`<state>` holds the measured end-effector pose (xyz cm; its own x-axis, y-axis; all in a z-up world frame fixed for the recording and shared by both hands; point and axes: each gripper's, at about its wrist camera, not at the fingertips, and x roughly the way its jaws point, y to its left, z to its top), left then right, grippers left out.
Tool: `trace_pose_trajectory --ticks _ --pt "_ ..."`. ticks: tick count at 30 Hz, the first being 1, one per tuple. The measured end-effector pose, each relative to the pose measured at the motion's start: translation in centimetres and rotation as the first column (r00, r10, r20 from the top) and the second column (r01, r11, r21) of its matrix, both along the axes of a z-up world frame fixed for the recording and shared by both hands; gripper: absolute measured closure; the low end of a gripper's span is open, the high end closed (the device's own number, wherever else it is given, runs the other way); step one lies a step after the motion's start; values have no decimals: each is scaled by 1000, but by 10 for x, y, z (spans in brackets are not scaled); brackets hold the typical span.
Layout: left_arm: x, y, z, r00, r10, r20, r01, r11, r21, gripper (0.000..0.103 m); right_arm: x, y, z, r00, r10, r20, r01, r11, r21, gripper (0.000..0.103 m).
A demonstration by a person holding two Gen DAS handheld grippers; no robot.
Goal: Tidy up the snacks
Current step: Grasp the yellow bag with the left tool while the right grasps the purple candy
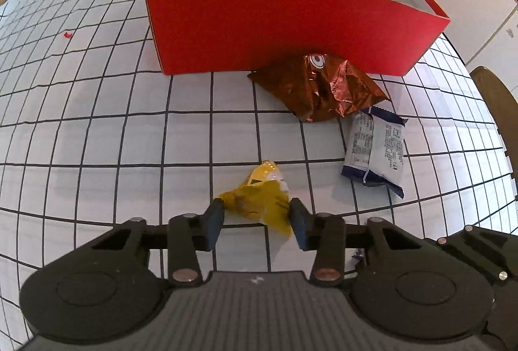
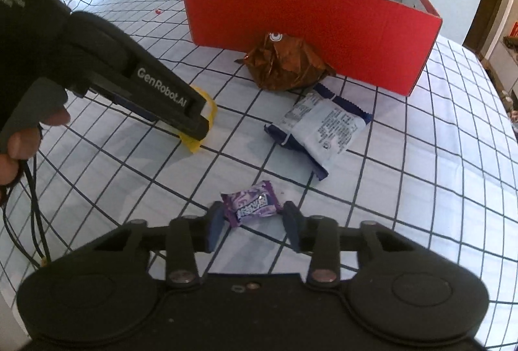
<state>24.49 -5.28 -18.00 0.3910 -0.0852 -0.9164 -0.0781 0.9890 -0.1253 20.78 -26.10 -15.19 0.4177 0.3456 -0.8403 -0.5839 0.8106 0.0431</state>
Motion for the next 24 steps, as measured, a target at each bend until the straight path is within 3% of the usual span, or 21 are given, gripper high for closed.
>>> trace_pose_trajectory --ticks 7,24 --pt "-6 5 6 1000 3 17 -3 1000 3 78 -1 -5 3 999 -36 -9 36 999 29 77" --pt "-42 21 44 997 4 80 -3 1000 -14 87 -16 -17 46 996 -83 15 80 987 139 80"
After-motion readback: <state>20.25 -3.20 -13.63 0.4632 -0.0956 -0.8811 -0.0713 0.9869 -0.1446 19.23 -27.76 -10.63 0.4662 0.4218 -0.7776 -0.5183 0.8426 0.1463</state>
